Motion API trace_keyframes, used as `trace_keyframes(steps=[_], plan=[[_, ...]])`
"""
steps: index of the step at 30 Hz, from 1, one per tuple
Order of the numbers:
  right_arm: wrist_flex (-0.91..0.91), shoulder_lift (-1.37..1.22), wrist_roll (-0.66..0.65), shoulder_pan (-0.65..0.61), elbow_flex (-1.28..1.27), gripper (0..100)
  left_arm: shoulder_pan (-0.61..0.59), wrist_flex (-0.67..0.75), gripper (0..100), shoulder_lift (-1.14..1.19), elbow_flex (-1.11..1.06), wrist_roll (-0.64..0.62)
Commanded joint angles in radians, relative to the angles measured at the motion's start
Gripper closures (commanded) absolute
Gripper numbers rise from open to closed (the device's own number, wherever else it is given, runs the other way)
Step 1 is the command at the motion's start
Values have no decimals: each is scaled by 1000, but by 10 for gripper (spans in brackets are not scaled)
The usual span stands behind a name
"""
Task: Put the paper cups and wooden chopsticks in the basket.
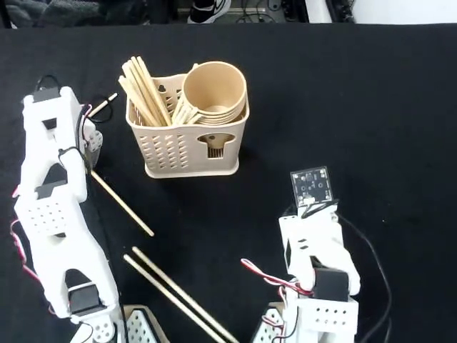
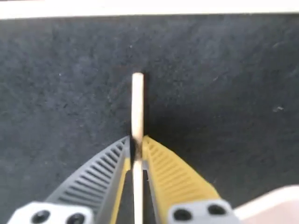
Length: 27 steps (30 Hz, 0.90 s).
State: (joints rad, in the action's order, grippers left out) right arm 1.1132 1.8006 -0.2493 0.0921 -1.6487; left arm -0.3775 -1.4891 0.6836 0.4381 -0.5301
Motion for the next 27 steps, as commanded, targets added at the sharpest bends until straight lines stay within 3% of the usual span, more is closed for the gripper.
trace_keyframes(steps=[1,6,12,16,19,27], plan=[[-14,77,-11,-12,8,917,-10,-101,972,-77,113,20],[-14,77,-11,-12,7,917,-7,-212,972,-288,254,64],[-17,77,-11,-12,5,917,51,-213,972,-634,360,204],[-17,77,-11,-12,5,917,150,-98,972,-859,372,229],[-17,77,-11,-12,7,917,236,71,972,-997,366,279],[-15,77,-11,-12,10,917,446,394,973,-1089,116,503]])
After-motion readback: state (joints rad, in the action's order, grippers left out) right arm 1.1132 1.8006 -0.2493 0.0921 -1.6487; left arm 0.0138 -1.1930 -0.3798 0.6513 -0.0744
